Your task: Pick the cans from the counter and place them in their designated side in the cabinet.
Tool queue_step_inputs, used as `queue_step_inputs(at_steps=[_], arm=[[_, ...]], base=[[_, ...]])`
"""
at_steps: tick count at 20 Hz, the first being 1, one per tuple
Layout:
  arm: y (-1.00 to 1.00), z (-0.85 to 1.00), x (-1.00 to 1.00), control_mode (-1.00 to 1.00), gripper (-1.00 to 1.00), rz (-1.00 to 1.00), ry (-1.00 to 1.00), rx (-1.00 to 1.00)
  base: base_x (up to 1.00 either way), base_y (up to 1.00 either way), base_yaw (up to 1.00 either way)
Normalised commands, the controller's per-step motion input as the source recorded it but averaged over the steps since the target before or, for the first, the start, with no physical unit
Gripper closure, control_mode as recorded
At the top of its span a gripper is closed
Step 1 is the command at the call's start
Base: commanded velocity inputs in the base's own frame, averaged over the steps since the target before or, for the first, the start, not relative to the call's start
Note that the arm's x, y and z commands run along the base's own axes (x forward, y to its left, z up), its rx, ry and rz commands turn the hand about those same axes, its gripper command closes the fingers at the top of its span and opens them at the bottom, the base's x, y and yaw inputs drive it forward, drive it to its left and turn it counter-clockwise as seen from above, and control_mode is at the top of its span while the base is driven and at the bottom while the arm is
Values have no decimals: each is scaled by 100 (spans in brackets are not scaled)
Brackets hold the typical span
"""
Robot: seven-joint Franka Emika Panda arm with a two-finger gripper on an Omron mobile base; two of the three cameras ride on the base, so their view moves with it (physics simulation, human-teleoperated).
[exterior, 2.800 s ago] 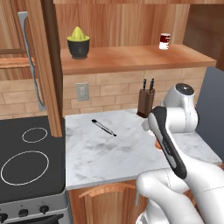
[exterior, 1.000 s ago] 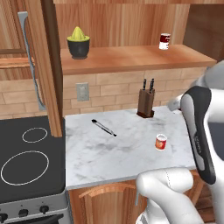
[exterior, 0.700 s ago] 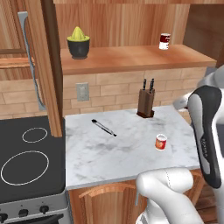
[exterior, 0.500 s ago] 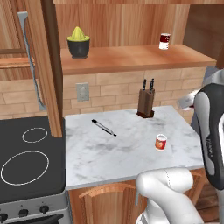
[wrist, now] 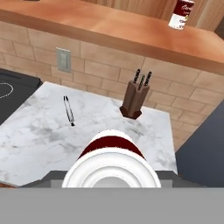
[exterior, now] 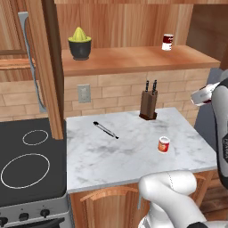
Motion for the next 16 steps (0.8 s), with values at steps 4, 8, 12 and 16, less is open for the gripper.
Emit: queue_step_inputs(at_steps=[4,8,12,16], arm=[[-1,27,-1,-100,100,0,-7,0],[0,22,0,-100,100,0,-5,0],[0,17,3,-100,100,0,-5,0],[0,14,7,-100,100,0,-5,0]], base=[[0,0,0],[0,0,0],[0,0,0],[0,0,0]])
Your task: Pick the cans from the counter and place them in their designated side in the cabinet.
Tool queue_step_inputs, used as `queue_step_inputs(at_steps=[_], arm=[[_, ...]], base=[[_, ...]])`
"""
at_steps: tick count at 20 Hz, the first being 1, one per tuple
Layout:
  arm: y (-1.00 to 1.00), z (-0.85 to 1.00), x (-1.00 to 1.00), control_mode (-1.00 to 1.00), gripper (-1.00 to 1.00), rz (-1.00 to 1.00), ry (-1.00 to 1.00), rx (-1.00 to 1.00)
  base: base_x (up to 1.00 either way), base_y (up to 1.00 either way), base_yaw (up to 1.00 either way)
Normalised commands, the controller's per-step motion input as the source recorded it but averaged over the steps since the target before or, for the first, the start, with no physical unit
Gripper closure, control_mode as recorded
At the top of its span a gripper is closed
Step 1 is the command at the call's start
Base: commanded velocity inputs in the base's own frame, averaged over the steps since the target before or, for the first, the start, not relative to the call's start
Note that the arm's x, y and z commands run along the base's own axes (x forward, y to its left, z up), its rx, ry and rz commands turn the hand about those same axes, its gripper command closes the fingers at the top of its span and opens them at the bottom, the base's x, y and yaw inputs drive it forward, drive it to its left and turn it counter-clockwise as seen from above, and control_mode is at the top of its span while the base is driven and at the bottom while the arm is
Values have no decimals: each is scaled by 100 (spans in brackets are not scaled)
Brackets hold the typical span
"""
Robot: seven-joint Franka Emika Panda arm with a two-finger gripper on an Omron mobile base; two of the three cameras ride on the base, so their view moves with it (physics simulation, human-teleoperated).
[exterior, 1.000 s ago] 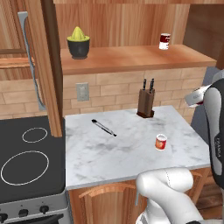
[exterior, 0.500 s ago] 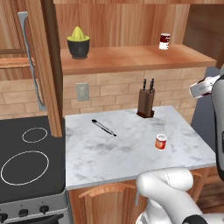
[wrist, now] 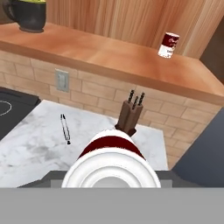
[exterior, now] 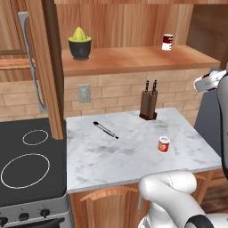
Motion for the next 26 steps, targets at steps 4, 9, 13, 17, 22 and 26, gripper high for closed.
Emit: queue_step_inputs(at_steps=[4,9,13,17,22,26], arm=[[0,9,12,-100,100,0,-6,0],[0,6,16,-100,100,0,-8,-1],[0,6,19,-100,100,0,-7,0],[0,9,18,-100,100,0,-4,0],[0,8,22,-100,100,0,-1,0],[0,9,21,-100,100,0,0,0]], base=[[0,0,0],[0,0,0],[0,0,0],[0,0,0],[0,0,0],[0,0,0]])
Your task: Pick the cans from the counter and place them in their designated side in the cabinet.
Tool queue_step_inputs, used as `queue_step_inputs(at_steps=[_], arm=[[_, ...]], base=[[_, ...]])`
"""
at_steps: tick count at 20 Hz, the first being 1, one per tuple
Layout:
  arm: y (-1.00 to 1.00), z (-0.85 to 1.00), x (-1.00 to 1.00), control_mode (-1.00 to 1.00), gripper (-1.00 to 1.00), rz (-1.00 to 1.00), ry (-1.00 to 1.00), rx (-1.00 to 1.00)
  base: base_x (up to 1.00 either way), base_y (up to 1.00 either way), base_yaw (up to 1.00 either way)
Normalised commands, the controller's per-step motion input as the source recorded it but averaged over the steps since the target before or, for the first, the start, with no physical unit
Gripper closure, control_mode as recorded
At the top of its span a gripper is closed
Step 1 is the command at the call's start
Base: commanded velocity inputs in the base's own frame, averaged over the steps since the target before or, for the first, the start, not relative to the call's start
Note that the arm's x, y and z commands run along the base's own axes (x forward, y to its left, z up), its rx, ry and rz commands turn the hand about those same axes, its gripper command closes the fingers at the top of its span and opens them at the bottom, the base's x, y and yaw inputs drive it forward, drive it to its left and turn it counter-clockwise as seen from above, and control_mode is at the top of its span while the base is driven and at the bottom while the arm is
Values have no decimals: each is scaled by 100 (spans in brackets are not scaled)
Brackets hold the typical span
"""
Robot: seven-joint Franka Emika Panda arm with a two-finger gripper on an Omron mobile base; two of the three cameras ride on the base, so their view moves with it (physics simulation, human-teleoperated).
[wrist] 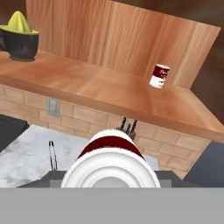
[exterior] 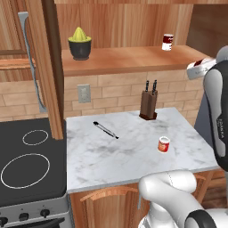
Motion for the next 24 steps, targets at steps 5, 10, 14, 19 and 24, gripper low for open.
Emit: queue_step_inputs(at_steps=[5,10,14,19,24], arm=[[0,5,25,-100,100,0,-1,0],[0,1,22,-100,100,0,-5,0],[0,0,23,-100,100,0,-6,0],[-3,0,25,-100,100,0,-6,0],[-3,0,30,-100,100,0,-1,0]], base=[[0,0,0],[0,0,0],[0,0,0],[0,0,0],[0,0,0]])
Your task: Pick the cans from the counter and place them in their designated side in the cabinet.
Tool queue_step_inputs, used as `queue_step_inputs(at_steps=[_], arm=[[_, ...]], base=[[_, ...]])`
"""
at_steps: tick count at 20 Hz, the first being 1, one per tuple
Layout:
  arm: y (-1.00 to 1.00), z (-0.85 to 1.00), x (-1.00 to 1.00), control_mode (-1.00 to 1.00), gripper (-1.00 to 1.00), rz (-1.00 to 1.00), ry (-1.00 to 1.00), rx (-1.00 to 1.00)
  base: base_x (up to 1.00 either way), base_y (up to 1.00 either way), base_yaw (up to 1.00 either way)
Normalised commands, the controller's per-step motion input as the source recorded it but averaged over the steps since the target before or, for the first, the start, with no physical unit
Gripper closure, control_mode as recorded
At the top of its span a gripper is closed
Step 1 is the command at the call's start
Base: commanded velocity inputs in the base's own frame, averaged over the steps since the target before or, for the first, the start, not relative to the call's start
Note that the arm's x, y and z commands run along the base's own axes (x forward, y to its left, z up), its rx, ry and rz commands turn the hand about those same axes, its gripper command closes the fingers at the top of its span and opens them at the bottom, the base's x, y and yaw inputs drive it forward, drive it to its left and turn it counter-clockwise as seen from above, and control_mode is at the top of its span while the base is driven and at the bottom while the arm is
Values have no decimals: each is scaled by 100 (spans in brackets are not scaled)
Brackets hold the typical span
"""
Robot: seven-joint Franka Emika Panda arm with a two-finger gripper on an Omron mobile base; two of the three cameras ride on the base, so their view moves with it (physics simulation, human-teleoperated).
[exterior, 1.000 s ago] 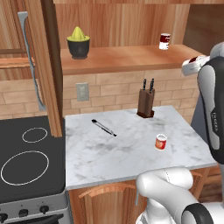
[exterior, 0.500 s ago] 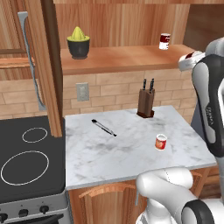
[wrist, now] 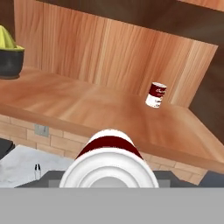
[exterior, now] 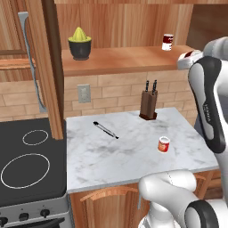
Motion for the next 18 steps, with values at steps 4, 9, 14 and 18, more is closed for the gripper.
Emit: queue_step_inputs(at_steps=[4,9,14,18], arm=[[-5,0,31,-100,100,0,0,0],[-6,0,32,-100,100,0,2,0],[-3,0,32,-100,100,0,1,0],[-2,0,33,-100,100,0,1,0]], base=[[0,0,0],[0,0,0],[0,0,0],[0,0,0]])
